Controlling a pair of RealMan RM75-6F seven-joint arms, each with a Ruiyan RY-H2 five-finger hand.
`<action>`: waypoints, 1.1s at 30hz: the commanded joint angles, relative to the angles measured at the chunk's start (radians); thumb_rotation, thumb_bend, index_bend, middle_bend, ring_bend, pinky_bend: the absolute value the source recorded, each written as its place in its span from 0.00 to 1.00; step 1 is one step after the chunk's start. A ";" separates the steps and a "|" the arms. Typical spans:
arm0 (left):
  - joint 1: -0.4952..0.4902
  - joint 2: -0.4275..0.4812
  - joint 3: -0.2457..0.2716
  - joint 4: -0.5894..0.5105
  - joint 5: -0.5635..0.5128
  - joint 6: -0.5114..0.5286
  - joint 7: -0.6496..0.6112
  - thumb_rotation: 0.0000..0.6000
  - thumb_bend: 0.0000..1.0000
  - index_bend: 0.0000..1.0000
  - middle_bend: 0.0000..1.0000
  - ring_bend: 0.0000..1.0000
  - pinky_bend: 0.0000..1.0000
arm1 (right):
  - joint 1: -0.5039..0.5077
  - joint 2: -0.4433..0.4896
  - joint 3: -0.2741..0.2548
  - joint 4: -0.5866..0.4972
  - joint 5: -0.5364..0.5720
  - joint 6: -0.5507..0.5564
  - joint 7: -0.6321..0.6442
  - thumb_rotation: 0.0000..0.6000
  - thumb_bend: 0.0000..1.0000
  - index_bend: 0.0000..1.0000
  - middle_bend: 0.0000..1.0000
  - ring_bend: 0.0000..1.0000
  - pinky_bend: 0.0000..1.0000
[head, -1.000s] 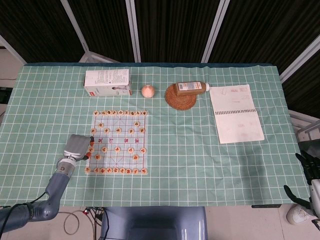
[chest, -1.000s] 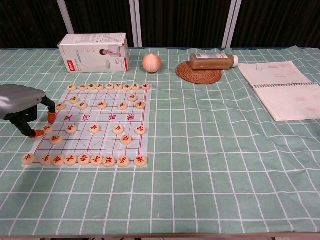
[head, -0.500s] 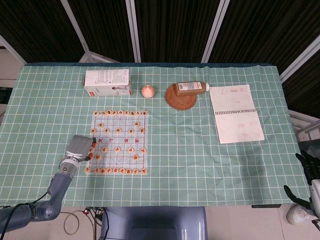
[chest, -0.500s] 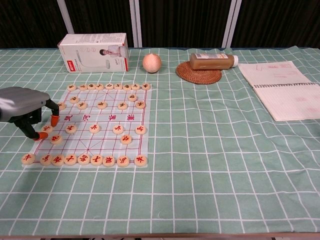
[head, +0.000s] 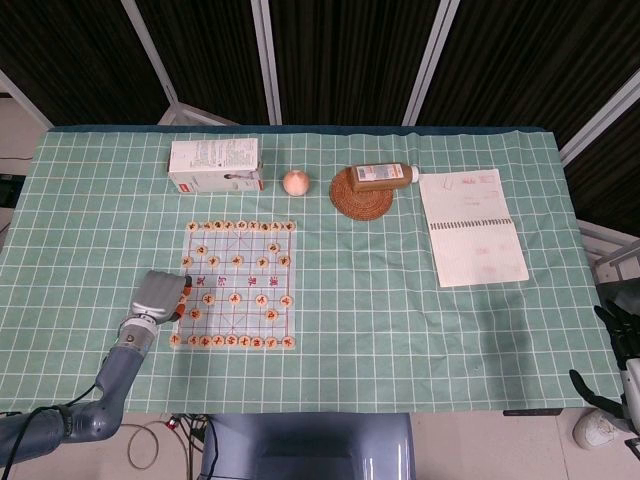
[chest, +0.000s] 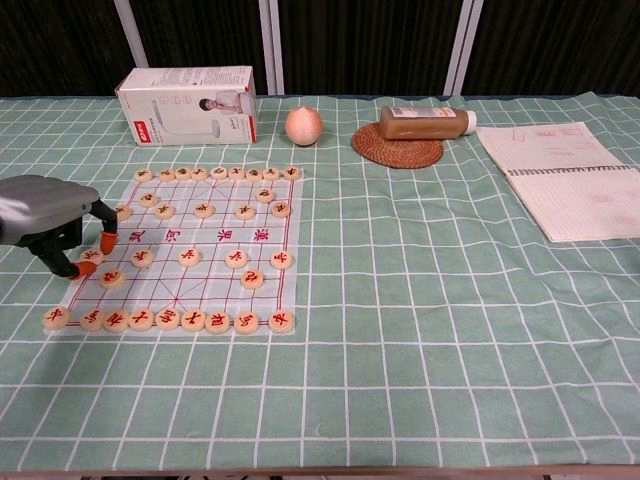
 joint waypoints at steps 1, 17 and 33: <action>0.000 0.003 0.000 0.000 0.003 0.002 -0.002 1.00 0.35 0.51 1.00 1.00 0.98 | -0.001 -0.001 0.000 0.001 0.001 0.000 0.001 1.00 0.37 0.00 0.00 0.00 0.00; -0.018 0.017 -0.030 0.006 0.004 0.008 -0.013 1.00 0.35 0.51 1.00 1.00 0.98 | -0.001 0.003 -0.001 -0.007 0.006 -0.006 0.005 1.00 0.37 0.00 0.00 0.00 0.00; -0.033 -0.020 -0.028 0.054 -0.012 0.000 -0.005 1.00 0.35 0.50 1.00 1.00 0.98 | -0.002 0.006 0.000 -0.012 0.011 -0.010 0.009 1.00 0.37 0.00 0.00 0.00 0.00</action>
